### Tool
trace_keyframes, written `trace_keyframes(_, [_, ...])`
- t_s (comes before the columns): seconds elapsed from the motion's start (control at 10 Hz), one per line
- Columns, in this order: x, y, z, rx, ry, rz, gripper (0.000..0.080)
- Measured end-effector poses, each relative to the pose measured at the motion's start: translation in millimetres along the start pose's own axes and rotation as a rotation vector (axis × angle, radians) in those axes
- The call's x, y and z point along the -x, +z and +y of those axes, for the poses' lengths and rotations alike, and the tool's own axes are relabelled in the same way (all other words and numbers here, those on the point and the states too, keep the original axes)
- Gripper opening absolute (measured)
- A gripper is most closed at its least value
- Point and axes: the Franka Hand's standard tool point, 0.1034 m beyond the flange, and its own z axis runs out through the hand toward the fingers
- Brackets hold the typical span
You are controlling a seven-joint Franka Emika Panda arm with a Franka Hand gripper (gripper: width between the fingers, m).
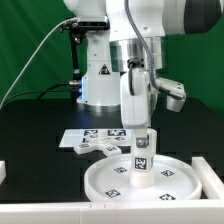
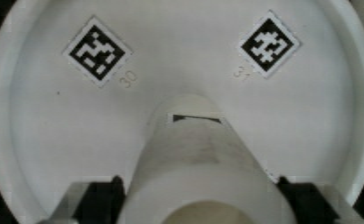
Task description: Assemble round table
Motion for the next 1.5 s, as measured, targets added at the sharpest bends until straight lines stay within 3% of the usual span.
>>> trace_keyframes(0.1, [0.2, 0.2, 0.2, 0.001, -0.063, 0.001, 0.0406])
trace_keyframes(0.2, [0.7, 0.2, 0.2, 0.001, -0.167, 0.001, 0.0574])
trace_keyframes(0.3, [-1.1, -0.8, -1.9, -0.002, -0.291, 0.001, 0.0626])
trace_keyframes(0.5, [3.3, -0.4, -0.2, 0.006, -0.654, 0.007, 0.0645])
trace_keyframes(0.6, [8.5, -0.7, 1.9, 0.010, -0.682, 0.013, 0.0648])
trace_keyframes(0.8, [5.7, -0.3, 1.0, 0.011, -0.808, 0.017, 0.0649])
trace_keyframes(1.1, [-2.4, 0.0, -7.9, 0.038, -1.380, 0.038, 0.0649])
trace_keyframes(1.4, [-5.0, 1.2, -8.3, 0.040, -1.371, 0.031, 0.0627])
trace_keyframes(1.5, [-5.3, 1.2, -8.3, 0.040, -1.359, 0.031, 0.0444])
